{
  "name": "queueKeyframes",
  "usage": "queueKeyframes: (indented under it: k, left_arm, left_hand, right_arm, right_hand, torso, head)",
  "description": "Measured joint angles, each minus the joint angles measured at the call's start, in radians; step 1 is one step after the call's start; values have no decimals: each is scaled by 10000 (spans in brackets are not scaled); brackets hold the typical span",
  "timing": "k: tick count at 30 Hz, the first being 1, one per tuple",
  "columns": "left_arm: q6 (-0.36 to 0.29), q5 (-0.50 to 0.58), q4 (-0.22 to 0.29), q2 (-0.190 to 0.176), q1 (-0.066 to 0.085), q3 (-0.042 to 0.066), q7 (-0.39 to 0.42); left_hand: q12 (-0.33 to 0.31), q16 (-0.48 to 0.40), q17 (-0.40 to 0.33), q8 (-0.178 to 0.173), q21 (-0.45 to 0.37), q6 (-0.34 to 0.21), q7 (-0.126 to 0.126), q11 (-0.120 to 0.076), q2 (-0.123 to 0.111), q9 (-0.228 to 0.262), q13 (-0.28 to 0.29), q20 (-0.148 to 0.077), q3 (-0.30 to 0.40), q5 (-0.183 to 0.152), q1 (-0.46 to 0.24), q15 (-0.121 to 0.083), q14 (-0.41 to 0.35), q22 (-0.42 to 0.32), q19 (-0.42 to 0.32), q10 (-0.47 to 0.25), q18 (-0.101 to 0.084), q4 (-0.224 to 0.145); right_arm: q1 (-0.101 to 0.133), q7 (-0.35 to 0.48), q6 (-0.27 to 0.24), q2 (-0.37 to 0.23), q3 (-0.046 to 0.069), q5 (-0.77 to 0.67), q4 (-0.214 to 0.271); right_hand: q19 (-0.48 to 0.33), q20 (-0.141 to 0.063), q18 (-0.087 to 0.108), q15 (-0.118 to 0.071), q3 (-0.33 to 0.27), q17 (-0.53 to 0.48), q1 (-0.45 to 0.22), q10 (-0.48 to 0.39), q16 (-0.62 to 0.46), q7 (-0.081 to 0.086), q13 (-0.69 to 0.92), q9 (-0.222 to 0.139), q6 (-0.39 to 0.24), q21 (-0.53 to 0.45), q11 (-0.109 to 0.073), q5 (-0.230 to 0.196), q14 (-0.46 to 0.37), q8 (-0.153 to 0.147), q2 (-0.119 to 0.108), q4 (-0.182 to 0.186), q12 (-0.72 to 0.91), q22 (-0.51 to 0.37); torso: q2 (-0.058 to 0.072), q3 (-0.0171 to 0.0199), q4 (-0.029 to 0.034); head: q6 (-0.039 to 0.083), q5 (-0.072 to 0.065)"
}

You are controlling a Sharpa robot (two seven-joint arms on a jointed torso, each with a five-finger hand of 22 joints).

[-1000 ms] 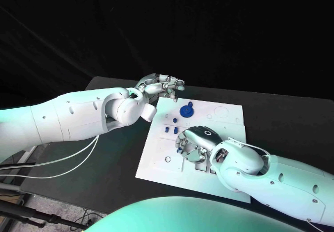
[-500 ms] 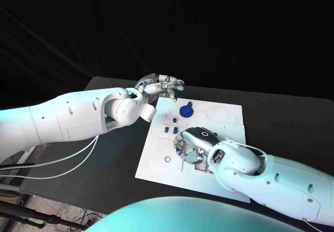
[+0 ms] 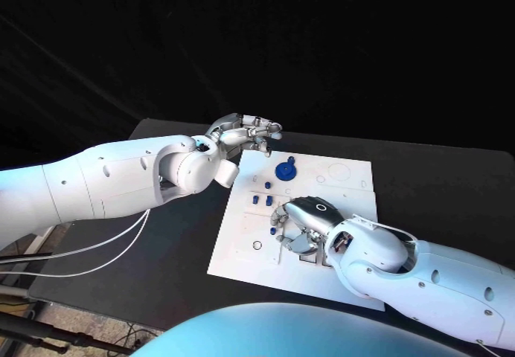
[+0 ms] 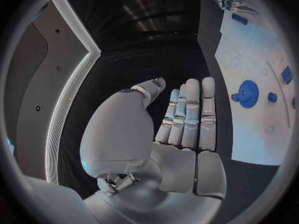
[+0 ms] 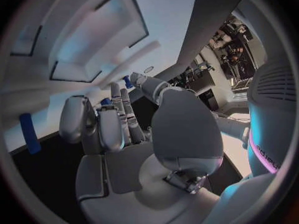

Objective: Assemble the parts on the task board

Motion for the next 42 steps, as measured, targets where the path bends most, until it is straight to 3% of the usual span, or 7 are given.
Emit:
queueKeyframes:
  k: [8, 13, 15, 19, 24, 35, 42]
  left_arm:
    - [20, -1, -15, -37, 0, -2, -10]
    - [42, -2, -18, -74, -1, -1, -16]
    - [52, -2, -18, -84, -1, -1, -18]
    - [79, -2, -23, -92, -2, -1, -21]
    - [114, -2, -34, -92, -2, -2, -23]
    - [180, -2, -42, -90, -4, -3, -24]
    - [196, -2, -42, -113, -4, -3, -25]
  left_hand:
    - [1, 0, 9, 0, -38, 0, 0, 0, 0, 0, 0, 0, 0, 0, 0, 0, 0, 1, 0, 0, 0, 0]
    - [1, 0, 8, 0, -38, 0, 0, 0, 0, 0, 0, 0, 0, 0, 0, 0, 0, 1, 0, 0, 0, 0]
    - [1, 0, 8, 0, -38, 0, 0, 0, 0, 0, 0, 0, 0, 0, 0, 0, 0, 1, 0, 0, 0, 0]
    - [1, 0, 8, 0, -38, 0, 0, 0, 0, 0, 0, 0, 0, 0, 0, 0, 0, 1, 0, 0, 0, 0]
    - [1, 0, 7, 0, -38, 0, 0, 0, 0, 0, 0, 0, 0, 0, 0, 0, 0, 2, 0, 0, 0, 0]
    - [2, 0, 6, 0, -38, 0, 0, 0, 0, 0, 1, 0, 0, 0, 0, 0, 0, -7, 0, 0, 0, 0]
    - [1, 1, 5, 0, -38, 0, 0, 0, 0, 0, 1, 0, 0, 0, 0, 0, 0, -7, 0, 0, 0, 0]
  right_arm:
    - [240, -77, -301, -865, 104, 64, 620]
    - [766, -143, -375, -1650, 180, 325, 849]
    - [980, -162, -330, -1916, 205, 425, 874]
    - [1279, -199, -92, -2388, 230, 607, 858]
    - [1351, -209, 281, -2542, 221, 754, 709]
    - [1244, -197, 811, -2379, 203, 859, 376]
    - [1154, -167, 925, -2199, 185, 917, 286]
  right_hand:
    - [39, -38, 0, 0, -100, 118, 0, 1, 35, -58, 83, 0, 139, 178, 0, 307, 0, 1, 0, 46, 318, -1]
    - [29, -28, 1, 0, -369, -16, -52, -330, 39, -72, 68, -51, 126, -36, -8, 307, 0, -39, -52, 59, 318, 7]
    - [-175, 24, 110, 26, -829, -155, -44, -755, 40, -69, -12, -112, -44, -373, 29, 341, -26, -152, -49, 77, 325, 7]
    - [-456, 162, 161, 201, -3019, -502, 860, -1478, 0, -259, -230, -355, -281, -997, 168, 389, -201, -406, 337, 493, 696, 6]
    - [-500, 178, 159, 232, -3866, -625, 1352, -1710, 0, -314, -348, -483, -335, -1112, 207, 423, -232, -454, 463, 1016, 927, 6]
    - [-216, 89, 160, 134, -3786, -340, 1687, -1524, 208, -191, -354, -560, -212, -624, 71, 423, -135, -454, 580, 1341, 1393, 4]
    - [133, -54, 159, -4, -2660, -164, 1683, -847, 332, -150, -430, -740, 190, -131, -72, 318, 3, -403, 576, 1430, 1587, 4]
  torso:
    - [-6, -4, -11]
    - [-5, -6, -9]
    - [-4, -7, -8]
    - [-1, -20, -7]
    - [12, -14, -2]
    - [22, -6, 20]
    - [23, -16, 22]
  head:
    - [0, -105]
    - [0, -213]
    - [0, -281]
    - [0, -425]
    - [0, -574]
    - [0, -598]
    - [0, -558]
